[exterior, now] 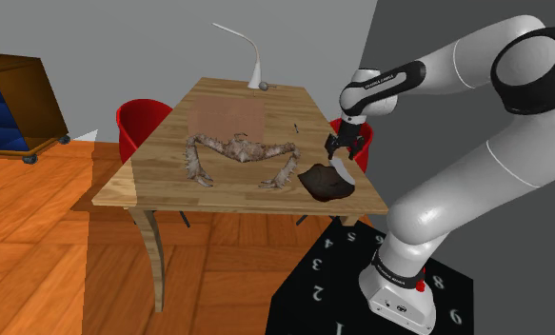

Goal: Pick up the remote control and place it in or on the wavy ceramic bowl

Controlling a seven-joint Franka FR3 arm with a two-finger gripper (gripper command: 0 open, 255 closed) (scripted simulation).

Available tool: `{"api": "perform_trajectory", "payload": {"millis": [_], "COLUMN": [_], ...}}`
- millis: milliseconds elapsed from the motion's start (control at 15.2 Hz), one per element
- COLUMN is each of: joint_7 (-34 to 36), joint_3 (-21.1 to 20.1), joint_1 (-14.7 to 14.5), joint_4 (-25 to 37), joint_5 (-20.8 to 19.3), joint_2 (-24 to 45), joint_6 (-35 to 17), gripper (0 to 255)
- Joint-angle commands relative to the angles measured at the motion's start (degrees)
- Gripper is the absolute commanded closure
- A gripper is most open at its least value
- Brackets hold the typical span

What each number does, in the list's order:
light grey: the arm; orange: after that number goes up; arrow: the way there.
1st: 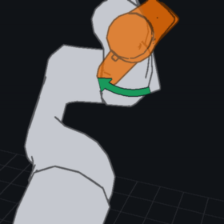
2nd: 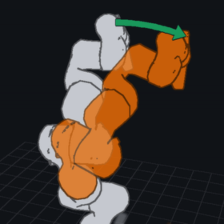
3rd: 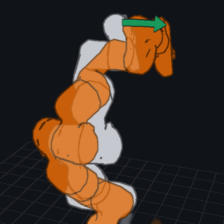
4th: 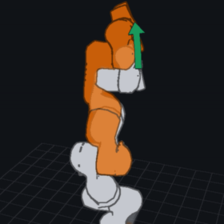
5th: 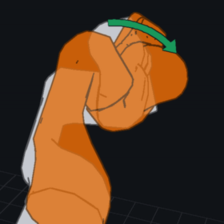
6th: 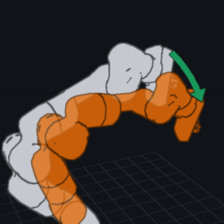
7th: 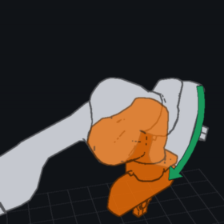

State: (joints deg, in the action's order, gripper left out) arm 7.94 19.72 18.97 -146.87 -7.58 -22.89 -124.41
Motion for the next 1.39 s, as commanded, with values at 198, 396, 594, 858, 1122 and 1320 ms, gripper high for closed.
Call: {"api": "perform_trajectory", "payload": {"millis": [198,396,594,858,1122,1320], "joint_7": [-0.58,-0.96,-1.35,-1.35,-1.35,-1.36], "joint_3": [2.69,3.09,3.43,3.42,3.42,3.43], "joint_1": [1.30,1.10,0.89,0.89,0.89,0.89], "joint_4": [-0.10,-1.20,-2.05,-2.05,-2.05,-2.04], "joint_5": [0.30,0.69,1.15,1.15,1.15,1.15], "joint_2": [5.41,7.10,8.69,8.69,8.68,8.69], "joint_6": [-5.67,-8.41,-10.80,-10.80,-10.78,-10.78], "gripper": [0,0,0,0,255,255]}}
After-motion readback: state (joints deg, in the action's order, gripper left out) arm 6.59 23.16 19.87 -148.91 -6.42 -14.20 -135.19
